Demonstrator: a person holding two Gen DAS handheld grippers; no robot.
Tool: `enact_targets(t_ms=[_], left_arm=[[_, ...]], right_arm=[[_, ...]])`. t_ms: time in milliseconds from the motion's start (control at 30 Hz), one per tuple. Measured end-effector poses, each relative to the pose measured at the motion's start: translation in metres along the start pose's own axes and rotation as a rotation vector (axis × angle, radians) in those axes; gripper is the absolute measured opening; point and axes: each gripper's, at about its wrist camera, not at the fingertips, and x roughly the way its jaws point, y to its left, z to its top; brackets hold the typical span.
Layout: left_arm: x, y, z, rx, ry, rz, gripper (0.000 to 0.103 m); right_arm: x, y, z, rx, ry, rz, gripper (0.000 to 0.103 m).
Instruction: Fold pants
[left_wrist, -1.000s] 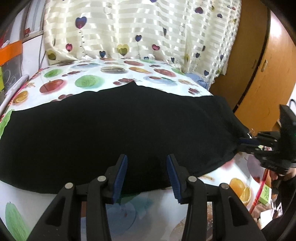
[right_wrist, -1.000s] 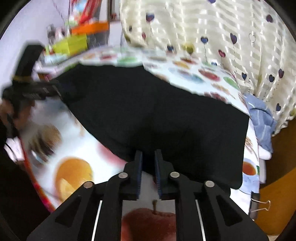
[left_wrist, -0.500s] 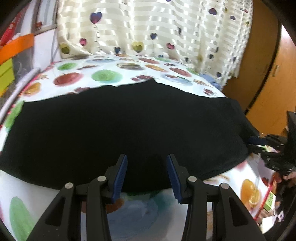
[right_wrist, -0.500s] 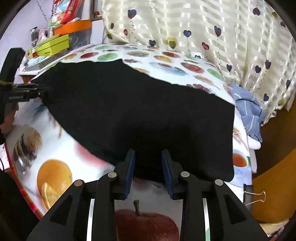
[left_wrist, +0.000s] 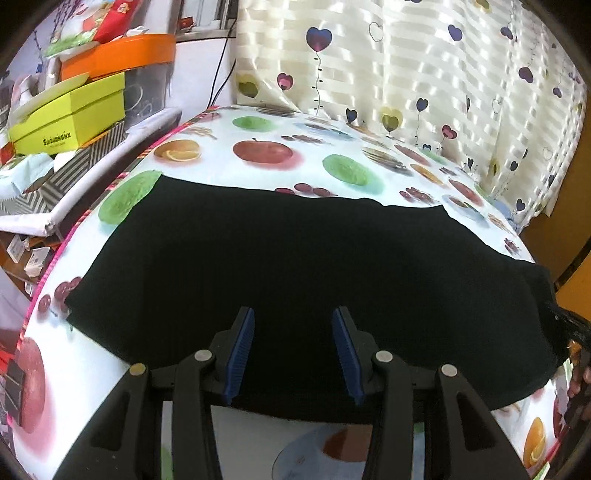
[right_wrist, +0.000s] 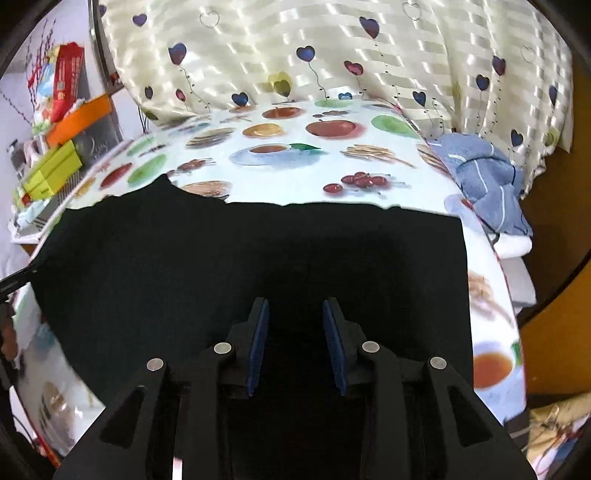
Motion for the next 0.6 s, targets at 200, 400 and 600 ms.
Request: enact_targets(t_ms=[200, 400, 600], left_arm=[[-0.004, -0.004, -0.006, -0.008, -0.003, 0.026, 0.047], [-0.010, 0.007, -0.009, -0.004, -0.005, 0.012, 0.047], [-0.013, 0.014, -0.013, -0.003, -0.009, 0.014, 0.047]], right_arm=[[0.017, -0.016, 0.019, 0.018, 0.006, 0.044, 0.034], [-0.011, -0.001, -0.004, -0.039, 0.005, -0.009, 0.037], [-0.049, 0.009, -0.060, -0.126, 0.020, -0.073, 0.040]])
